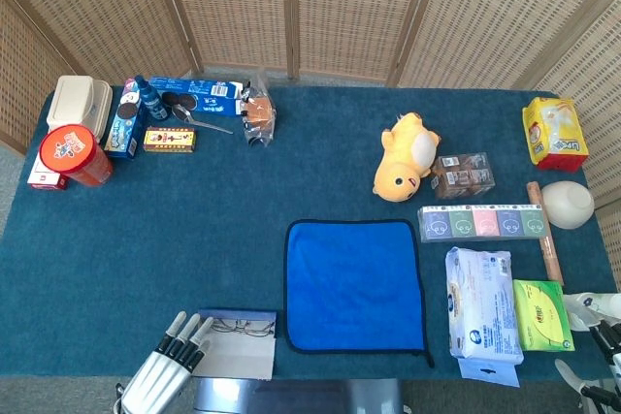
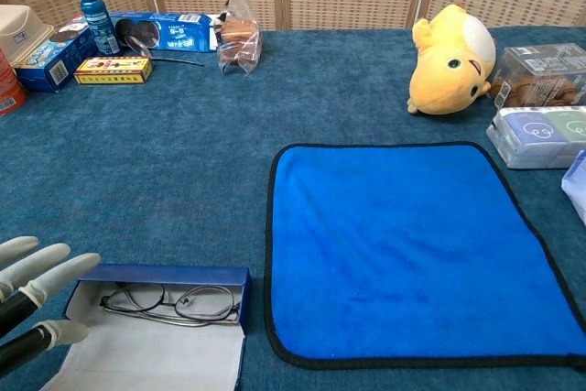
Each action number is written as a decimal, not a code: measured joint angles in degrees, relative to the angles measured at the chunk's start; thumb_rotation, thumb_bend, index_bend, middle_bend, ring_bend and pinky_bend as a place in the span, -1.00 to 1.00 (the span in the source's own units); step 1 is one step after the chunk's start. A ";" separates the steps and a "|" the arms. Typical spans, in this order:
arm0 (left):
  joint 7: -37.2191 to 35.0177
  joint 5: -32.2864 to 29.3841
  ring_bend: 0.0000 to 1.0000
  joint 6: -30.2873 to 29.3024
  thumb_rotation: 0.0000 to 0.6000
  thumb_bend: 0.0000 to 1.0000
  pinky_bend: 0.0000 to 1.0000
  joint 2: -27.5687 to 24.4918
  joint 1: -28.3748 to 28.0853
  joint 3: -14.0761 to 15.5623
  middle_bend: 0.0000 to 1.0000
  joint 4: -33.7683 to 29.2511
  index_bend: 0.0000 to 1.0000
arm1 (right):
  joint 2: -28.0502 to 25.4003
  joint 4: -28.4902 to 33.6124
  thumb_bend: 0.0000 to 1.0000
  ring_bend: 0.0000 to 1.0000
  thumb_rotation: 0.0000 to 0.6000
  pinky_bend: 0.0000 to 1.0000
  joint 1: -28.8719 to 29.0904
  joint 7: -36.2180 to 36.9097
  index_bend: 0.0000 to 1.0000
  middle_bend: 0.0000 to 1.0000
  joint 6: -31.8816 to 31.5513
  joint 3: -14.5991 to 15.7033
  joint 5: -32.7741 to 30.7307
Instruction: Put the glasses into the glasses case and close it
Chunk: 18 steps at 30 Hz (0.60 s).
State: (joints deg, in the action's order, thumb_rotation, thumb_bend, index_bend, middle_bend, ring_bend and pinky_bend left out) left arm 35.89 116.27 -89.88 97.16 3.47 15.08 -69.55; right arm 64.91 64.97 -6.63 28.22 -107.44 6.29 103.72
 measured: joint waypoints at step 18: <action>-0.48 -4.28 -1.00 4.13 0.78 -0.31 -1.00 -1.24 -1.08 -2.04 -0.93 -6.09 -0.29 | 0.27 0.06 -0.43 -0.38 0.79 -0.27 -0.41 -0.08 -0.77 -0.49 -0.01 0.23 -0.39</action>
State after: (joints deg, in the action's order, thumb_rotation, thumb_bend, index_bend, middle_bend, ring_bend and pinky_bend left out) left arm 35.41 111.98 -85.75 95.92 2.39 13.04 -75.64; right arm 65.18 65.03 -7.04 28.14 -107.45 6.52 103.33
